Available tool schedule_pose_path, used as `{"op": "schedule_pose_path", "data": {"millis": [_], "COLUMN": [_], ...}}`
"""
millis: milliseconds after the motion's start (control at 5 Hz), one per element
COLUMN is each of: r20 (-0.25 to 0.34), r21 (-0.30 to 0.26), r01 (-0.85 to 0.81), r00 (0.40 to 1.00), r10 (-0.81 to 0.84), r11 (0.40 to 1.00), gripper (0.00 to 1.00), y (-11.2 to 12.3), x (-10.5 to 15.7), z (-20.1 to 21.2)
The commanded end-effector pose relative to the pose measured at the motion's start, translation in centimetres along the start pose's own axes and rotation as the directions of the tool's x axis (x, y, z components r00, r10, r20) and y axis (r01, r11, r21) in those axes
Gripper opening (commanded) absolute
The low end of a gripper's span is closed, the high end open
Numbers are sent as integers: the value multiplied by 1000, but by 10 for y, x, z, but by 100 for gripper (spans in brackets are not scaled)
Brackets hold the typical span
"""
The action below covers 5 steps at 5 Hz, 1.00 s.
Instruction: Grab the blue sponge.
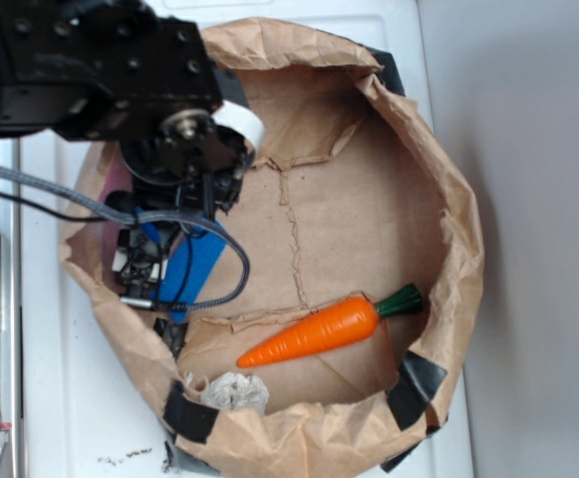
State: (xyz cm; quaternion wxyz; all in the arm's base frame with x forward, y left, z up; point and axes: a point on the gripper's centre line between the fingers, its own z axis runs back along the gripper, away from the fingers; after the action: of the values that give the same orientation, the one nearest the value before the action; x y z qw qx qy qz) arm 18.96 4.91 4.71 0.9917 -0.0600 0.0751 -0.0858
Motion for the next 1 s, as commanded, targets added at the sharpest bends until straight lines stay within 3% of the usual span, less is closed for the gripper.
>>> {"op": "schedule_pose_path", "data": {"millis": [0,200,400,600,800], "r20": [87,114,139,133,129], "r21": [59,70,80,85,68], "r01": [-26,-58,-90,-82,-76], "r00": [996,992,987,989,989], "r10": [20,50,79,70,66], "r11": [998,996,993,993,995], "gripper": [66,0,0,31,100], "y": [10,12,13,10,13], "x": [3,5,9,4,-5], "z": [-33,-31,-30,-15,9]}}
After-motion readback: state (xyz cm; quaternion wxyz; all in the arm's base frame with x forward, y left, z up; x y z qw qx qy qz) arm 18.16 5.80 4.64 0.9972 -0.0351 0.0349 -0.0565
